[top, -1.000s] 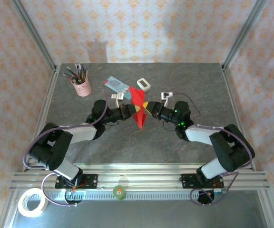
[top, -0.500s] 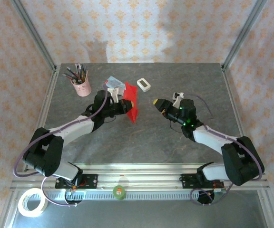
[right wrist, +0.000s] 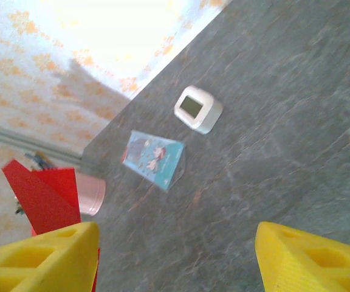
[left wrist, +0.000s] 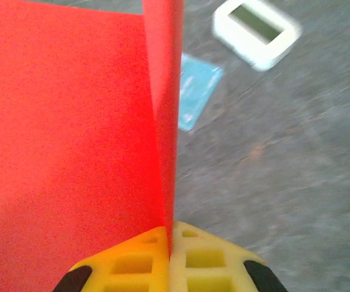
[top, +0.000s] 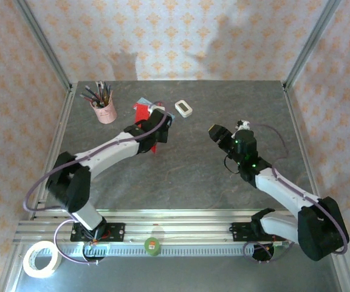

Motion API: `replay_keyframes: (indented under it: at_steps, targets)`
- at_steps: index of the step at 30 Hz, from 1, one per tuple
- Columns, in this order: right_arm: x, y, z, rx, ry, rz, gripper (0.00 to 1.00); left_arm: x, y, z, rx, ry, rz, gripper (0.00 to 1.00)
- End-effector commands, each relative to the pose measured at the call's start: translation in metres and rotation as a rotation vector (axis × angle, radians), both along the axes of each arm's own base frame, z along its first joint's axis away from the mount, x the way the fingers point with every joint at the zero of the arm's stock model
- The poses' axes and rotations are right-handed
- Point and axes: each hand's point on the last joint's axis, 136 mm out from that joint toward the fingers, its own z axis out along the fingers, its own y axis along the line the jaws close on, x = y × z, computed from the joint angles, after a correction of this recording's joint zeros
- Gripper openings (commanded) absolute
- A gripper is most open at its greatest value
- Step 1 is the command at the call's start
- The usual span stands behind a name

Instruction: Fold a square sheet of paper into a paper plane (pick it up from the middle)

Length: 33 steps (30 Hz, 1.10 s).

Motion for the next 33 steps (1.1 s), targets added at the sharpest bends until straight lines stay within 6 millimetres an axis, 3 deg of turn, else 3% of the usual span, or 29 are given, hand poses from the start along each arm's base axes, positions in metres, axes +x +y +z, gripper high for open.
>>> replay_keyframes:
  at_steps: [1,7,12,17,24,33]
  targets:
    - [-0.003,-0.028,-0.012,-0.097,0.023,-0.117,0.68,-0.007,0.027,-0.011,0.309,0.034,0.058,0.05]
    - [-0.006,-0.043,-0.019,-0.13,0.058,-0.191,0.68,-0.006,0.008,-0.044,0.535,0.068,0.025,0.05]
    - [-0.007,-0.049,-0.024,-0.144,0.078,-0.214,0.68,-0.007,-0.011,-0.071,0.623,0.094,-0.013,0.05]
    - [-0.009,-0.061,-0.031,-0.14,0.12,-0.273,0.68,-0.01,-0.027,-0.093,0.65,0.129,-0.063,0.05]
    - [-0.008,-0.06,-0.035,-0.091,0.127,-0.266,0.68,-0.018,-0.032,-0.121,0.705,0.185,-0.103,0.05]
    - [-0.007,-0.056,-0.043,-0.087,0.153,-0.248,0.68,-0.025,-0.047,-0.137,0.608,0.231,-0.134,0.14]
